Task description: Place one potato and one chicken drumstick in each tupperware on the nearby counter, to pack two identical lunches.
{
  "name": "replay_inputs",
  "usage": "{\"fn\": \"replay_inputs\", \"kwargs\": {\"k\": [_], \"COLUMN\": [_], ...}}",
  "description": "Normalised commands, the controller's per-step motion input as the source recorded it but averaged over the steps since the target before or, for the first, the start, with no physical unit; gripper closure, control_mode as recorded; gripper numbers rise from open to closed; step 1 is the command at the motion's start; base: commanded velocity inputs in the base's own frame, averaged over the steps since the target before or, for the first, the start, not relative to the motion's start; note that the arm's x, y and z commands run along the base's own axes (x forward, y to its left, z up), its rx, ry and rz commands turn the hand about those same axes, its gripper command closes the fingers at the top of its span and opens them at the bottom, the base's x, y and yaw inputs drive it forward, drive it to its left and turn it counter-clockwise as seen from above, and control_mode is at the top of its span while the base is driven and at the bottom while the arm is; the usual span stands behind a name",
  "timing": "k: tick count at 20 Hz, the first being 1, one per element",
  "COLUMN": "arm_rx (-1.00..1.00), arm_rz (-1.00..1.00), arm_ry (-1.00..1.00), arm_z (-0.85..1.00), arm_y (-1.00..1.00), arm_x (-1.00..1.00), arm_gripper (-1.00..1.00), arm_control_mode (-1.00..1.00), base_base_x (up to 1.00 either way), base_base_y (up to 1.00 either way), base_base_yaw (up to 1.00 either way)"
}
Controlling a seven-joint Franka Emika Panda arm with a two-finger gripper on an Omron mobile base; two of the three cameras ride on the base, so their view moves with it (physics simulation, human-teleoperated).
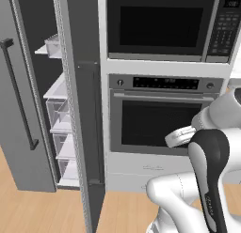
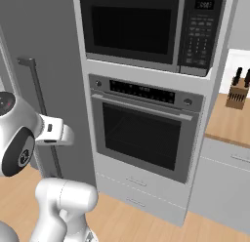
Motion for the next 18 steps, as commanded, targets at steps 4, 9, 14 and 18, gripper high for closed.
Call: {"fn": "replay_inputs", "kwargs": {"k": [4,9,14,18], "arm_rx": [0.0,0.0,0.0,0.0], "arm_rz": [0.0,0.0,0.0,0.0], "arm_ry": [0.0,0.0,0.0,0.0], "arm_z": [0.0,0.0,0.0,0.0], "arm_y": [0.0,0.0,0.0,0.0], "arm_x": [0.0,0.0,0.0,0.0], "arm_gripper": [-1.0,-1.0,-1.0,-1.0], "arm_control_mode": [1.0,1.0,1.0,1.0], "base_base_x": [-1.0,-0.25,0.81,0.83], "base_base_y": [0.95,1.0,1.0,1.0], "base_base_yaw": [0.14,0.04,-0.12,-0.31]}}
